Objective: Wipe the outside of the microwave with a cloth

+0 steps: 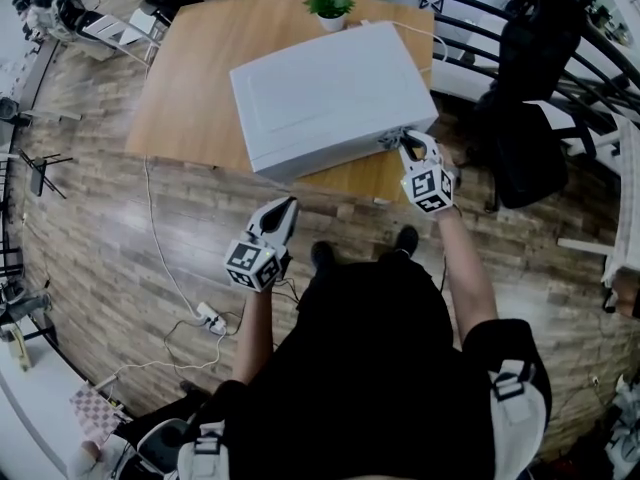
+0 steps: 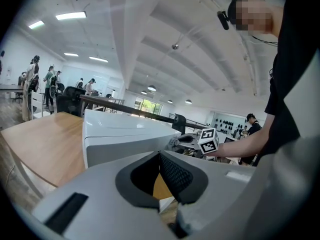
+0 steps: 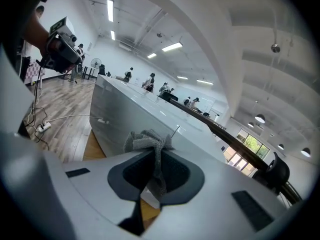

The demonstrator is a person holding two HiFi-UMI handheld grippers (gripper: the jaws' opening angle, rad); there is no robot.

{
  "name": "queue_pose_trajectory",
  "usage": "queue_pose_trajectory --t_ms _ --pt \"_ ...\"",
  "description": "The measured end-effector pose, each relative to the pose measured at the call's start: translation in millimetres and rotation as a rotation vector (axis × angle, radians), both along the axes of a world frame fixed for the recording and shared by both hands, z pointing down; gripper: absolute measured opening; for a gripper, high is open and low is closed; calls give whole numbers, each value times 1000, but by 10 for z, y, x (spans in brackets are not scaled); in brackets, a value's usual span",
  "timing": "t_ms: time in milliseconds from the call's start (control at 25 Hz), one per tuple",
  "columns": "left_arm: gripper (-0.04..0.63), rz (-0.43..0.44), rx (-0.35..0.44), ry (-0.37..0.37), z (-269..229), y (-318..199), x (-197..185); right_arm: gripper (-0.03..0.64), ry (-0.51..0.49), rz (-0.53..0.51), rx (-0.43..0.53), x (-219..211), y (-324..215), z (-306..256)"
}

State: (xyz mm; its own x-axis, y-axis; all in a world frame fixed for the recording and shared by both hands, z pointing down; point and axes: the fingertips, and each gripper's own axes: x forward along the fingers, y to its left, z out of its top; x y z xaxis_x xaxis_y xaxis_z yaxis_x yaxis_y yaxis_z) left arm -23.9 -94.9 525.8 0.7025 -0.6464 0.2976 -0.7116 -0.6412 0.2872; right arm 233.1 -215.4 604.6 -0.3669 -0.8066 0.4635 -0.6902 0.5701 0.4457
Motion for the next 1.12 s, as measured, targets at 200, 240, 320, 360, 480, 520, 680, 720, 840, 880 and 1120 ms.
queue_pose_trajectory --t_ms 200,240,320,360,480,520,680,720,840,880,1120 --pt "3 -27 -13 5 -22 11 -76 34 20 -10 -32 -4 0 155" --pt "3 -32 -18 6 -25 21 -88 34 26 -12 -38 1 2 189" --pt "3 -39 -17 -2 1 34 -135 34 32 -15 -47 5 2 245" --pt "3 -42 -14 -6 20 38 -166 34 34 -18 -51 0 2 267" --pt "3 -58 -22 -4 13 43 -204 34 43 -27 -59 -6 4 321" --pt "3 -62 -23 -3 9 44 -206 34 47 -30 -61 -4 5 336" --pt "3 -76 -26 2 5 49 -206 34 62 -40 -66 -21 6 397" --pt "3 -79 -28 3 4 53 -211 34 63 -43 -68 -35 5 409" --pt "3 -83 -32 1 15 69 -240 34 59 -43 -75 -63 15 435" --pt "3 -84 -32 1 19 75 -250 34 59 -42 -76 -66 20 443" --pt "3 -92 -31 4 33 94 -318 34 71 -33 -82 -81 -9 454"
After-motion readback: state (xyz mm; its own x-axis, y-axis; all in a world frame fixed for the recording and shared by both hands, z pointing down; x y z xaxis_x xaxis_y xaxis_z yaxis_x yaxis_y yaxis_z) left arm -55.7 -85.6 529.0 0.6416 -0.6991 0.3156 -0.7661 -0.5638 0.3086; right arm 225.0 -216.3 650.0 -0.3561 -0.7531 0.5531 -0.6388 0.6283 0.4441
